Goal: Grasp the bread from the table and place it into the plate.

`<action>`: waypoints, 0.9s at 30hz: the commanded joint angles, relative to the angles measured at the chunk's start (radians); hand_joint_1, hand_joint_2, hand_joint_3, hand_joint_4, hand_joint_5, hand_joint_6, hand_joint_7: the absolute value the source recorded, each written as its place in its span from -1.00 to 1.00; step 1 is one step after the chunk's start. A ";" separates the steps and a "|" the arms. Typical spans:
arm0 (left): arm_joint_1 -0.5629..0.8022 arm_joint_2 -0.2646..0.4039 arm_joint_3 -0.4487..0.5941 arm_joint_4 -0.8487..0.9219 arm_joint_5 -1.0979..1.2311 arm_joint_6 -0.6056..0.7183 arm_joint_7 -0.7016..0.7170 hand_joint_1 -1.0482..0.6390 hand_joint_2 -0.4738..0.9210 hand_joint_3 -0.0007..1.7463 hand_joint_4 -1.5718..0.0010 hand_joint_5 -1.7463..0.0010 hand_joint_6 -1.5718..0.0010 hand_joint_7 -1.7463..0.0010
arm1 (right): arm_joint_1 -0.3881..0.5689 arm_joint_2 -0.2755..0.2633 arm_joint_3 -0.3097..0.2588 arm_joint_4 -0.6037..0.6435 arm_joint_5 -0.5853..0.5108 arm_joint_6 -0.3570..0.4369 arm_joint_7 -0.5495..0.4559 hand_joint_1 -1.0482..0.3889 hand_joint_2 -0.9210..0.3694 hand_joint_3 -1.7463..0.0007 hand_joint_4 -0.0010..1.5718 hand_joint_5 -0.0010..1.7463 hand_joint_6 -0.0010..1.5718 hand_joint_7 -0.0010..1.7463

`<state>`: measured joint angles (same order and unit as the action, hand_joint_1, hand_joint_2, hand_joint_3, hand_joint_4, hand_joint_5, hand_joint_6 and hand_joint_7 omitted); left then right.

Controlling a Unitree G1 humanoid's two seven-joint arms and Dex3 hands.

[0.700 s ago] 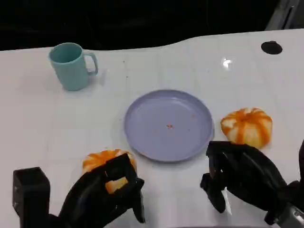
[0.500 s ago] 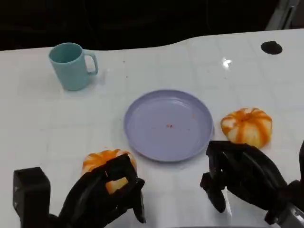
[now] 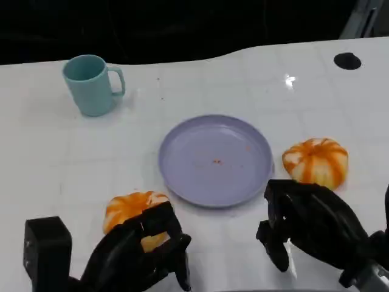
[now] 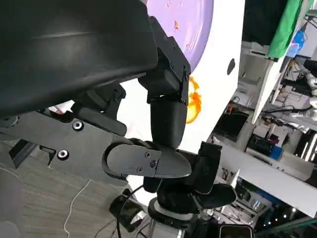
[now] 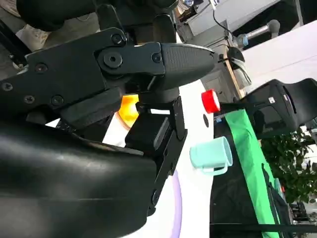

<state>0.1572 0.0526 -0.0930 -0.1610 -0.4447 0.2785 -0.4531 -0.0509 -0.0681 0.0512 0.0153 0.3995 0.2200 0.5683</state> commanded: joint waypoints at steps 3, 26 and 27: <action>0.005 0.004 0.011 0.004 -0.003 -0.006 -0.006 -0.47 1.00 -0.71 -0.06 -1.00 0.21 -1.00 | 0.006 -0.012 -0.007 -0.011 0.005 0.001 0.001 -0.82 -1.00 0.53 0.64 0.81 0.39 0.74; 0.028 0.273 -0.106 -0.319 1.189 -0.358 0.242 -0.68 1.00 -0.79 0.86 0.07 0.53 0.93 | 0.006 0.000 0.010 -0.027 -0.001 0.016 -0.023 -0.83 -1.00 0.54 0.64 0.82 0.38 0.75; 0.024 0.280 -0.110 -0.337 1.233 -0.340 0.226 -0.69 1.00 -0.80 0.87 0.09 0.53 0.94 | 0.005 0.001 0.011 -0.025 -0.003 0.015 -0.025 -0.83 -1.00 0.54 0.64 0.82 0.39 0.75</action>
<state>0.1837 0.2998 -0.1993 -0.4452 0.6949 -0.1002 -0.1997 -0.0450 -0.0646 0.0640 0.0005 0.4003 0.2340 0.5527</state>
